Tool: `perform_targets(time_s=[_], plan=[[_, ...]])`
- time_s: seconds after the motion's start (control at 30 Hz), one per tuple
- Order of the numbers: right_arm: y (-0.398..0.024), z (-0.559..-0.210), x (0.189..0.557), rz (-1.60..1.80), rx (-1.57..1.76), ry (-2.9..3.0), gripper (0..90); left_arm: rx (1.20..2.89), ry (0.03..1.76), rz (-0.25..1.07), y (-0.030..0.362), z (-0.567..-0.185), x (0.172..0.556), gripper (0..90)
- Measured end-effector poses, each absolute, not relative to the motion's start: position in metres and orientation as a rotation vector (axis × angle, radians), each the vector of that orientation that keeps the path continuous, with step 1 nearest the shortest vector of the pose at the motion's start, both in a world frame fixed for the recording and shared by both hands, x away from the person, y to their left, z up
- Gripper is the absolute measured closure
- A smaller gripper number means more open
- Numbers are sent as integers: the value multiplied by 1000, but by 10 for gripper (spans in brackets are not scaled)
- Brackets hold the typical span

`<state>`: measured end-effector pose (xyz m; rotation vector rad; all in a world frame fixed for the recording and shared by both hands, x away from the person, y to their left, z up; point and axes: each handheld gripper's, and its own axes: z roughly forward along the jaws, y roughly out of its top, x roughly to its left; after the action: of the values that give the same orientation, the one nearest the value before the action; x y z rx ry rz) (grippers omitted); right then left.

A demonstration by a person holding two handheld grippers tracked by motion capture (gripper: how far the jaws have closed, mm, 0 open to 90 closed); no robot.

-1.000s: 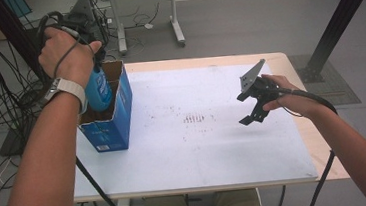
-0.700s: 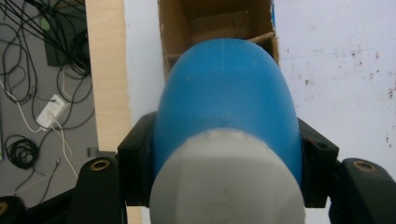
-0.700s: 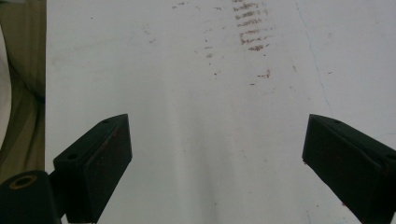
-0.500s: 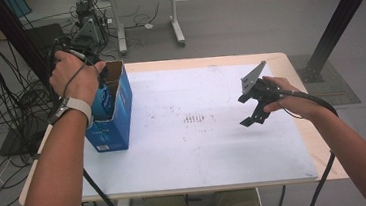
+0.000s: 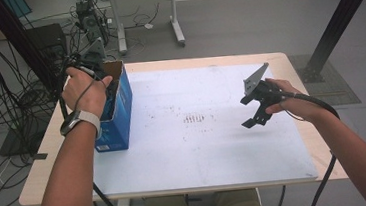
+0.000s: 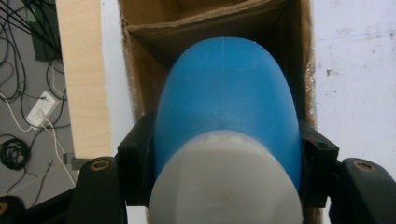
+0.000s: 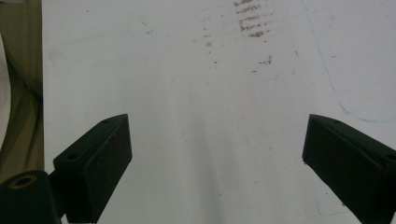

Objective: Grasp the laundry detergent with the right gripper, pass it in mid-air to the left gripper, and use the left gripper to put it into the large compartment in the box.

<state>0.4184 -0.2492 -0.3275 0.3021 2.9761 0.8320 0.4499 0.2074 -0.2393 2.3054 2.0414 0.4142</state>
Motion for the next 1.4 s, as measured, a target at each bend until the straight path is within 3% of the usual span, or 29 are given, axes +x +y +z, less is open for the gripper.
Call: perform_targets(time_s=[0.5, 1.4], plan=[[-254, -330, 417, 837, 336, 2976, 83, 2329, 2027, 396, 208, -271, 450, 370], [-253, -331, 414, 835, 332, 2978, 83, 2345, 2028, 373, 208, -271, 451, 367]])
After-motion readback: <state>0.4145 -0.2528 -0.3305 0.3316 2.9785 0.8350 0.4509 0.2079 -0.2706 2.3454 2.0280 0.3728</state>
